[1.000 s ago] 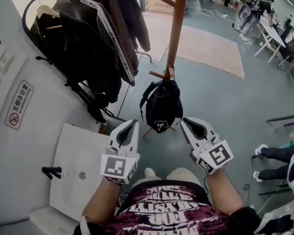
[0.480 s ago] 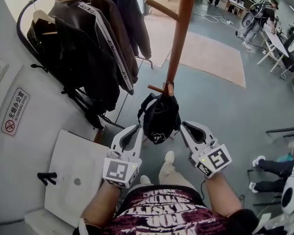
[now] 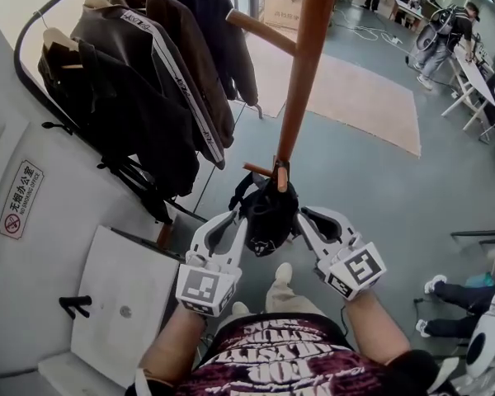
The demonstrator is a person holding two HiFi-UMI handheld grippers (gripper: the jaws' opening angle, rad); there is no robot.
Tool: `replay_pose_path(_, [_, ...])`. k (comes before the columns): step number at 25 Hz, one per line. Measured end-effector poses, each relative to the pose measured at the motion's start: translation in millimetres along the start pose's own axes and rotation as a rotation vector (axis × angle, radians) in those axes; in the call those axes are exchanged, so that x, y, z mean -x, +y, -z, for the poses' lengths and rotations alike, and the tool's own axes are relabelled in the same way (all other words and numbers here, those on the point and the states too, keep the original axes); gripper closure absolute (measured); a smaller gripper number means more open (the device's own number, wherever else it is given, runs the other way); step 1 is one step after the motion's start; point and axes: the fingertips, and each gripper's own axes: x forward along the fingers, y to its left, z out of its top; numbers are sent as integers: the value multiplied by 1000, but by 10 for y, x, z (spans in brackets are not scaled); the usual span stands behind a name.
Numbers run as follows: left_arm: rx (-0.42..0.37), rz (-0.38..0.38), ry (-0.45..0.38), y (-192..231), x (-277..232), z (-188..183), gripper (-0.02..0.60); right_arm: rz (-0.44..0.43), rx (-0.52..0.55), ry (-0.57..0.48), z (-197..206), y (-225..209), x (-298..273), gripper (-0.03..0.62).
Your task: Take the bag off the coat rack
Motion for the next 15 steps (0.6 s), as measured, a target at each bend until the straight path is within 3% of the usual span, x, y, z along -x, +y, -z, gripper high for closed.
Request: replay_pose_path(15, [39,17,34,91,-691,153,482,-51,-31,48,243,-423,-399,530])
